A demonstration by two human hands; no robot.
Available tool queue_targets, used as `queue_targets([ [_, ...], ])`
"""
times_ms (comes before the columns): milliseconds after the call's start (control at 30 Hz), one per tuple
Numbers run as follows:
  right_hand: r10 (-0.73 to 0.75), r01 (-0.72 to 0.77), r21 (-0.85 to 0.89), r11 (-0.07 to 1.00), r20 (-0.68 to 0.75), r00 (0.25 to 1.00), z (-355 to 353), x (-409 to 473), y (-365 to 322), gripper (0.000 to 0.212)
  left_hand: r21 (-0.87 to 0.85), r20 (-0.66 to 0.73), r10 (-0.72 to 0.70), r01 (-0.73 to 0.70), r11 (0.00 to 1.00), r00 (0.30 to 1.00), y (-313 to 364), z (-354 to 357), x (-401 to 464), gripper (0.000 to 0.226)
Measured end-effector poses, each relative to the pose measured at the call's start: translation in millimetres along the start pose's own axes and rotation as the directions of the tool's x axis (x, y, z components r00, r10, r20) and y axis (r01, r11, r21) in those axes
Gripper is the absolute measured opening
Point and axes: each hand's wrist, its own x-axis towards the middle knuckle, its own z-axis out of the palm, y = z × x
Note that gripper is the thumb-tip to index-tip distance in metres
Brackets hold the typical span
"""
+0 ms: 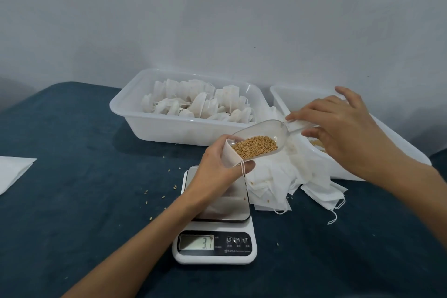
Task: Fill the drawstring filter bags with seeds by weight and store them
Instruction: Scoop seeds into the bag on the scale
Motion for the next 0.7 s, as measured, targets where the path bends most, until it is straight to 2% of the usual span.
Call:
queue_targets([
  [200, -0.066, 0.060, -0.084, 0.995, -0.067, 0.996, -10.3, 0.9, 1.4, 0.035, -0.114, 0.064, 0.001, 0.006, 0.993, 0.998, 4.3, 1.3, -1.1, 0.043],
  [467, -0.083, 0.075, -0.116, 0.990, -0.068, 0.994, -6.4, 0.4, 0.8, 0.036, 0.000, -0.003, 0.018, -0.018, 1.000, 1.000, -2.0, 0.9, 1.9, 0.045],
  [700, -0.083, 0.075, -0.116, 0.990, -0.072, 0.994, -4.0, 1.9, 1.4, 0.036, 0.008, -0.014, 0.030, -0.030, 1.000, 0.999, 0.7, -2.3, 2.8, 0.047],
])
